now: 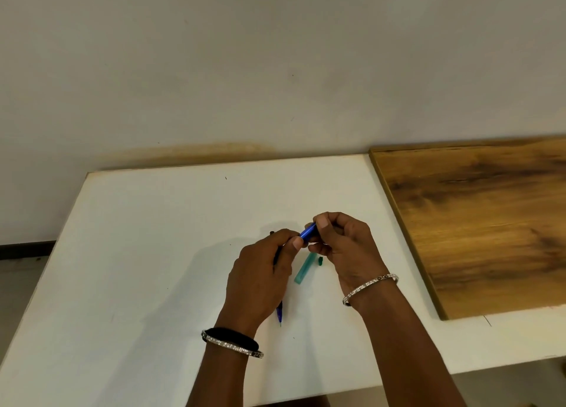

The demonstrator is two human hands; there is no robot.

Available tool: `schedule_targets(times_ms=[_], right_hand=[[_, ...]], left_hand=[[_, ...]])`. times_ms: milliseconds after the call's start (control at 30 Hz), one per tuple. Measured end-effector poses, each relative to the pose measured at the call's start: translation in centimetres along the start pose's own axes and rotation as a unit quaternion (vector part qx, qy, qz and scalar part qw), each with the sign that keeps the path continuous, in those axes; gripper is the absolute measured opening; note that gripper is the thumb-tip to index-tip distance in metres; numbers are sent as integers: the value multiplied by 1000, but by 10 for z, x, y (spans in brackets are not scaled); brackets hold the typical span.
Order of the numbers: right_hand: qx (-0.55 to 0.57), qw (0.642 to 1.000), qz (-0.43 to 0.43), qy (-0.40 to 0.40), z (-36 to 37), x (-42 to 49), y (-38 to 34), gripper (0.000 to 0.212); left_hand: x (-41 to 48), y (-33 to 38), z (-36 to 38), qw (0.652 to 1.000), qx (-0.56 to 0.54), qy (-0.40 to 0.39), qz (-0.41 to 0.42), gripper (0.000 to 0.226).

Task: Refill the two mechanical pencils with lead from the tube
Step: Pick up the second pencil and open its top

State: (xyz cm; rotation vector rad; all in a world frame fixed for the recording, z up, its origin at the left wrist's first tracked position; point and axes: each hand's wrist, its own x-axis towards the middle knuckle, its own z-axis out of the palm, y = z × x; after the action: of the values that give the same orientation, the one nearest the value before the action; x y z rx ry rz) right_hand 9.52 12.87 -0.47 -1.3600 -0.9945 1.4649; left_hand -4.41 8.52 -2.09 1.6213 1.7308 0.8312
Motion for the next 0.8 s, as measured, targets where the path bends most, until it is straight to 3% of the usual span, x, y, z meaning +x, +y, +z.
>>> schedule_targets(times_ms=[267,433,533,633,800], right_hand=[[49,999,24,-4,-1,-1,0,22],[46,998,32,40,-13,3,0,17],[-125,987,-10,98,-22,7,6,13],[-307,940,-68,137,-27,8,13,5],[-427,894,-48,129,-29,8,18,6]], left_hand=[[-1,2,5,1000,7,-11,-10,29],[-1,0,5,1000,-14,-20,-13,30],[0,0,6,1000,-13,-7,-27,31],[1,1,6,999,-23,14,-35,33],[2,3,7,999,-36,14,-39,45]])
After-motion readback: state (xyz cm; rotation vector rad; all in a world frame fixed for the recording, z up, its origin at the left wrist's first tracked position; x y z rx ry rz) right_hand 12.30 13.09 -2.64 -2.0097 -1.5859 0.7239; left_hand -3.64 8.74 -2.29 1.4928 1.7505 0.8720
